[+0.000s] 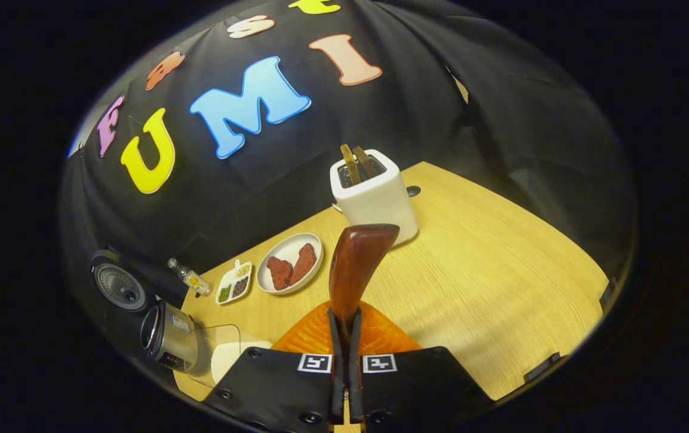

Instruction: Close the left gripper, press the button to open the rice cooker; take a wooden spoon from the chopstick holder with the right hand, scoop a spoonful of rice and pour it into the rice cooker, then put the wooden spoon back into the chopstick holder.

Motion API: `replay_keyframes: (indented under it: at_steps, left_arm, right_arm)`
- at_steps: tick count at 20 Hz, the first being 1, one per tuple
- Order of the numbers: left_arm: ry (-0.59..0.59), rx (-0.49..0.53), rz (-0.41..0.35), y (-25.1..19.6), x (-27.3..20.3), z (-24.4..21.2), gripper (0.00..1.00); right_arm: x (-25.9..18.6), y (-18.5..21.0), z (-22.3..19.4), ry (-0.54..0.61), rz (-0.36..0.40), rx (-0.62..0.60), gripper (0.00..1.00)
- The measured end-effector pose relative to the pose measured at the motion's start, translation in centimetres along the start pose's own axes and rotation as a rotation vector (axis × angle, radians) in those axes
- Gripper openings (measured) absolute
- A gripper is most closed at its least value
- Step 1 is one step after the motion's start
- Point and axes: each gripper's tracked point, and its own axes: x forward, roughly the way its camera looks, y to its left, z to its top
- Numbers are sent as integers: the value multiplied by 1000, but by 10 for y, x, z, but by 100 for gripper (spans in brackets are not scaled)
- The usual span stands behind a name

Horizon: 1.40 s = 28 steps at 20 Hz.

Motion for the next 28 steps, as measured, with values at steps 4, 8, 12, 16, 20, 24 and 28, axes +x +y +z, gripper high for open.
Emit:
replay_keyframes:
  at_steps: [4, 8, 12, 16, 20, 24, 28]
  left_arm:
    - [2, -17, -15, 0, 0, -5, 89]
    - [8, -30, -25, 4, 6, -9, 89]
    - [9, -32, -27, 15, 11, -12, 89]
    - [19, -28, -30, 28, 17, -19, 89]
    - [33, -24, -26, 42, 27, -29, 89]
    - [47, -23, -25, 56, 37, -38, 89]
    - [58, -14, -23, 68, 43, -45, 92]
  right_arm:
    - [-22, 30, 31, -84, 46, -28, 5]
    - [-38, 69, 40, -123, 106, -50, 4]
    - [-39, 110, 31, -141, 152, -52, 4]
    - [-30, 145, 6, -136, 176, -81, 5]
    - [-16, 171, -23, -141, 172, -139, 5]
    - [1, 188, -51, -157, 142, -220, 5]
    - [14, 200, -74, -192, 101, -322, 5]
